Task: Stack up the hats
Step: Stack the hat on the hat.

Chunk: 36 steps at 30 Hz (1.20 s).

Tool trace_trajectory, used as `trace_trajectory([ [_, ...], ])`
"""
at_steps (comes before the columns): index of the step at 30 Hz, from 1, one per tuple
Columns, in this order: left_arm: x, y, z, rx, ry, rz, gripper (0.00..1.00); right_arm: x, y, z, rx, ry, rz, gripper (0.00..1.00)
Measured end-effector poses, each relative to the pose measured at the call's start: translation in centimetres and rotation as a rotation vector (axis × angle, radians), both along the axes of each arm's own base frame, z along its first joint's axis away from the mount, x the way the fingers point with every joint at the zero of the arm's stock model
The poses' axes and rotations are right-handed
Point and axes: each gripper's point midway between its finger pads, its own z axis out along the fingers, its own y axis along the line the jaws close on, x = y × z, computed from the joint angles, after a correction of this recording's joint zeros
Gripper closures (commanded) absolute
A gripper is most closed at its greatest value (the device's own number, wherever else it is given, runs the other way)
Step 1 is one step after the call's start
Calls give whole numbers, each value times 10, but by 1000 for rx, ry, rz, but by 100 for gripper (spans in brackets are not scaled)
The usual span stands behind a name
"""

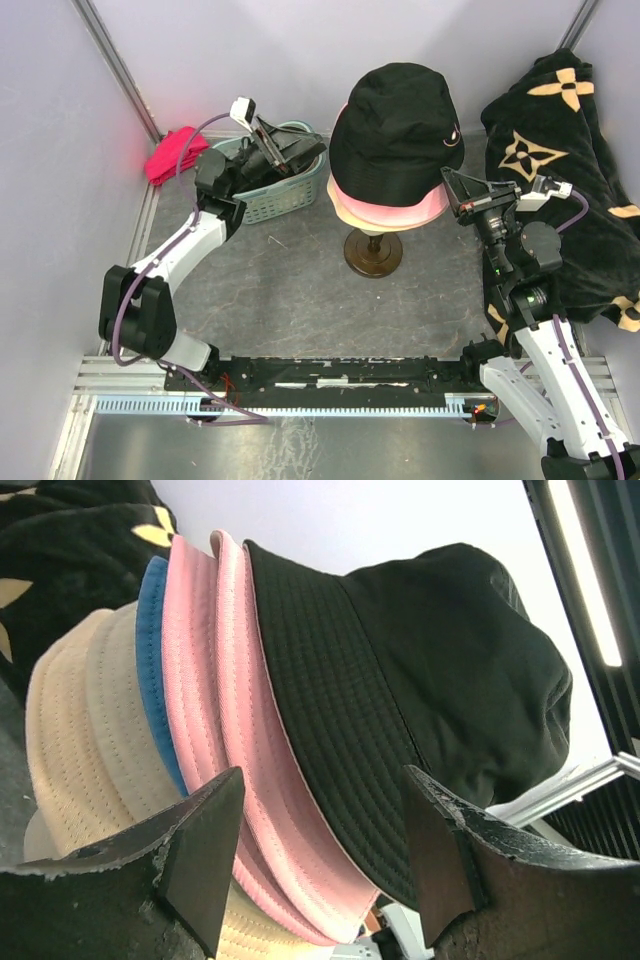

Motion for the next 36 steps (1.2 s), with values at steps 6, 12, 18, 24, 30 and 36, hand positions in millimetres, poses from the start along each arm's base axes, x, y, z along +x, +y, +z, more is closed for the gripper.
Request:
trace_trajectory([
  [6,2,-16,-2,-20,14,-71,30,1,1,-1,-2,3,4,98],
  [12,2,-24,1,-36,16,-102,36,2,1,0,-6,2,5,98],
  [18,-6,-24,17,-67,-28,-137,39,2,2,0,-10,3,7,98],
  [24,-11,-23,25,-79,-40,-162,40,3,1,0,-12,8,6,98],
  [30,-16,-24,28,-108,-49,-200,41,2,1,0,-13,9,8,98],
  [36,-17,-27,21,-130,-19,-232,39,2,1,0,-14,9,8,98],
])
